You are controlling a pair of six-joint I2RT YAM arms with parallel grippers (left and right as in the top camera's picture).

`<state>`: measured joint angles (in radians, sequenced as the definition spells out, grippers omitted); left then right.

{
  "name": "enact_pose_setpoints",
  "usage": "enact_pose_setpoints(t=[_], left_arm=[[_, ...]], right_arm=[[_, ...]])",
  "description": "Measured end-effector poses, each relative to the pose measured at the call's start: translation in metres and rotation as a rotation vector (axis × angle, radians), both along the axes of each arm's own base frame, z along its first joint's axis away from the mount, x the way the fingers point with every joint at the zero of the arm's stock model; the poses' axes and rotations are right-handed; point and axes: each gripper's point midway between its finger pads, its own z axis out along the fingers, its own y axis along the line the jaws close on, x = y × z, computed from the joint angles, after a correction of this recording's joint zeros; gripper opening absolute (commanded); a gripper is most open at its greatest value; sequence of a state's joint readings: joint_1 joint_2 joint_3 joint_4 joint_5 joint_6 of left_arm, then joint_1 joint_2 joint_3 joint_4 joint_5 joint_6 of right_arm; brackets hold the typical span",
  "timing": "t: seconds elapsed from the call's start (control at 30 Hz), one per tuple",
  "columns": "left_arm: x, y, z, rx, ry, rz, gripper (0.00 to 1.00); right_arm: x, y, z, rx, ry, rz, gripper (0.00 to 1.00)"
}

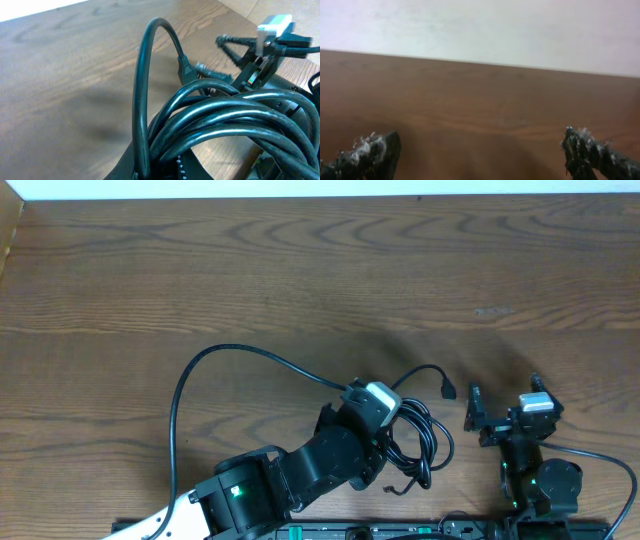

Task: Untangle cables
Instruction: 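Move the right gripper toward the bundle held by the left gripper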

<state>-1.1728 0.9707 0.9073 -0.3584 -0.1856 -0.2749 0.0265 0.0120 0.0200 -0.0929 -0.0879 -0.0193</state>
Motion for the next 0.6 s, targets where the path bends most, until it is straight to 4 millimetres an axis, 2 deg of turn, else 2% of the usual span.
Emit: enact_pose_setpoints(t=[0.13,0.37,0.6], left_arm=[[0.0,-0.001,0.002,0.03,-0.05,-0.032,0.07],[0.001,-0.003,0.006,0.045,-0.1,-0.058,0.08],[0.004,-0.009,0.019,-0.016,-0.116,-0.049,0.07]], right_arm=[[-0.009,0.006,0.005,0.037,0.069,0.032,0.99],[-0.038,0.016,0.058,0.069,0.127,0.092,0.99],[-0.062,0.038,0.095,0.144,0.252,0.208,0.99]])
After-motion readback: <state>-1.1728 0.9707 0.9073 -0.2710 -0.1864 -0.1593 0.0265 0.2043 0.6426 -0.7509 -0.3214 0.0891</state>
